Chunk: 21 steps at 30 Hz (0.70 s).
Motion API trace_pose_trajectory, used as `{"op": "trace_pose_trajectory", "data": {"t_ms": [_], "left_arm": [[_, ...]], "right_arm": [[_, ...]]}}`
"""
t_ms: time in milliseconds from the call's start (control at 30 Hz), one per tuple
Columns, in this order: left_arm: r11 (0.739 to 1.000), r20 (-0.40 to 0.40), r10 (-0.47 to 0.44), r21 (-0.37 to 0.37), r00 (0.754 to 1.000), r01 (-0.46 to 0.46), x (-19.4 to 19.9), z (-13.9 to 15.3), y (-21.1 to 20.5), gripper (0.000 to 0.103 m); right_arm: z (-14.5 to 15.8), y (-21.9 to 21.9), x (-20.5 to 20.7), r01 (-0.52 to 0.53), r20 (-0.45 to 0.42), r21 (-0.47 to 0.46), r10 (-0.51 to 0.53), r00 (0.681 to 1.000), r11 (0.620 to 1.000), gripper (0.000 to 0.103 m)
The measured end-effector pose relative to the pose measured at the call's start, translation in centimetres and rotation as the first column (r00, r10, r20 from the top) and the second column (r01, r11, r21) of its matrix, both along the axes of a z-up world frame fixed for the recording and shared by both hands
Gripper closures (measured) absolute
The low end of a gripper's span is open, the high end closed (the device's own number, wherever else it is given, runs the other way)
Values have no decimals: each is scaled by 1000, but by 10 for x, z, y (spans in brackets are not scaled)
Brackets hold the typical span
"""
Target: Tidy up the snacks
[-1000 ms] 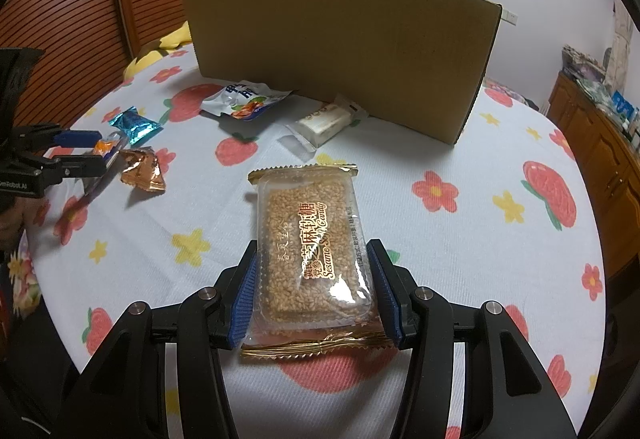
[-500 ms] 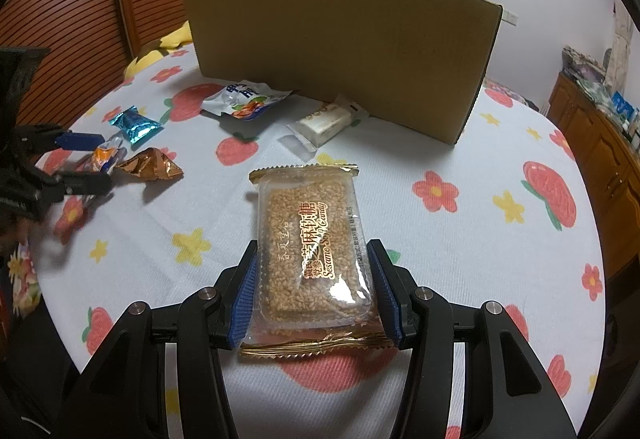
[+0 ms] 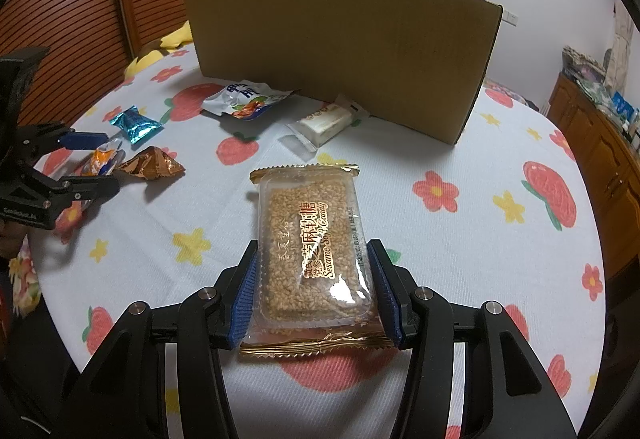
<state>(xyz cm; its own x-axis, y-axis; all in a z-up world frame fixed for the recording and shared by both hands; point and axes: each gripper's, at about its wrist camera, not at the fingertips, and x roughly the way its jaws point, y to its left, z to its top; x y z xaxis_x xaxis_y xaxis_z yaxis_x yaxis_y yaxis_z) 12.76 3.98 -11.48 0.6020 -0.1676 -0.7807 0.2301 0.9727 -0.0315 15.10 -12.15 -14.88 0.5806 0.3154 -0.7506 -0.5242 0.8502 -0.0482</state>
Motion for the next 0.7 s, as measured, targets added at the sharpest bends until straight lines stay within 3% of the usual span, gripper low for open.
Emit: {"op": "trace_pose_trajectory", "data": {"t_ms": [700], "left_arm": [[999,142,35,-30,989,-31,-18,56,1,23]], "right_arm": [[0,5,-4,-1,26,-21,1,1000,1000,53]]}}
